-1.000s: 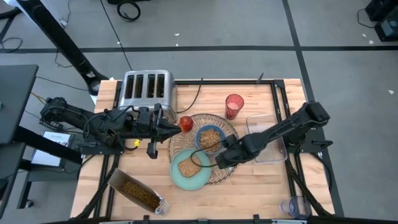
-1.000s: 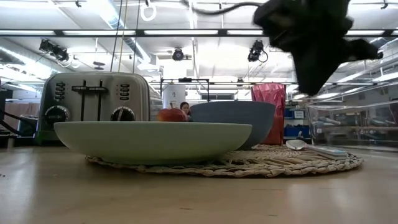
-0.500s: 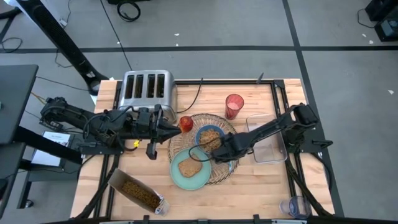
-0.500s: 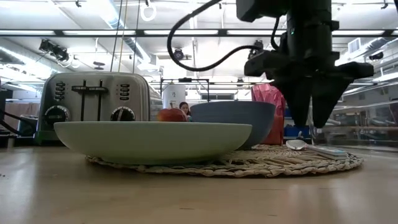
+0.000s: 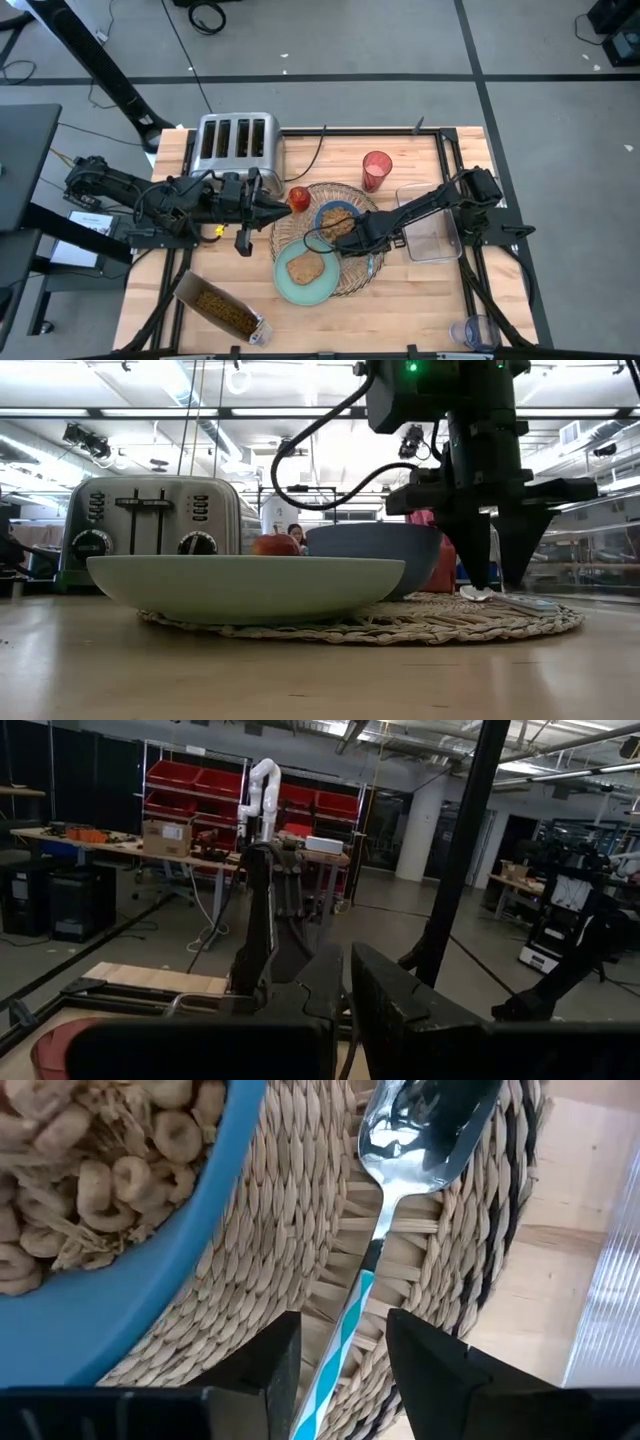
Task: Arrange a breakfast setting
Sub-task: Put the blue spoon on the brown mat to the right of the blue bowl
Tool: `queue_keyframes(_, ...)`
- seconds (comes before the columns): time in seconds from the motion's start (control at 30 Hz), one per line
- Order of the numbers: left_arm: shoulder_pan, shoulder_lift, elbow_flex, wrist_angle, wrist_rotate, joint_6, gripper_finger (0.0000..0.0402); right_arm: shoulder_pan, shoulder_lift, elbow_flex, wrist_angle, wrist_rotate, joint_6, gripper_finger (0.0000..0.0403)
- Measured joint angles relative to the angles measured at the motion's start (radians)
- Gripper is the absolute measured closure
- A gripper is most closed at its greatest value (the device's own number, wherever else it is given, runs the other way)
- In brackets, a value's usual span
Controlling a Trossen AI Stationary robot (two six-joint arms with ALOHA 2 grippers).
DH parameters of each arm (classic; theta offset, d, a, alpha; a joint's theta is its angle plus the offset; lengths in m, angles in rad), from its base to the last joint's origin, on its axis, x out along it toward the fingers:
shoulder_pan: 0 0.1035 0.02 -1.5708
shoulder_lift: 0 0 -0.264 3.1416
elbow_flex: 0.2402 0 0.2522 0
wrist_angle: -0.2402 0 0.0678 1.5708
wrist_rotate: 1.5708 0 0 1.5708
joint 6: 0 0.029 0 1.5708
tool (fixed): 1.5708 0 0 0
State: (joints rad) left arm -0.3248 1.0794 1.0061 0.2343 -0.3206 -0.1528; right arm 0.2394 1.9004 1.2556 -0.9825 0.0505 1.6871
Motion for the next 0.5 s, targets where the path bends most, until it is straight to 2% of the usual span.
queue_keyframes(0.17,0.000,0.000,0.000,-0.002,0.000,0.000,0.0367,-0.014,0.012,0.000,0.007,-0.045,0.004,0.0262)
queue_keyframes(0.37,0.000,0.000,0.000,-0.012,0.000,0.004,0.0367,0.002,-0.051,0.000,-0.001,-0.026,0.023,0.0266)
queue_keyframes(0.5,0.000,0.000,0.000,-0.028,0.000,0.005,0.0367,0.058,-0.107,0.000,-0.001,0.009,0.086,0.0265)
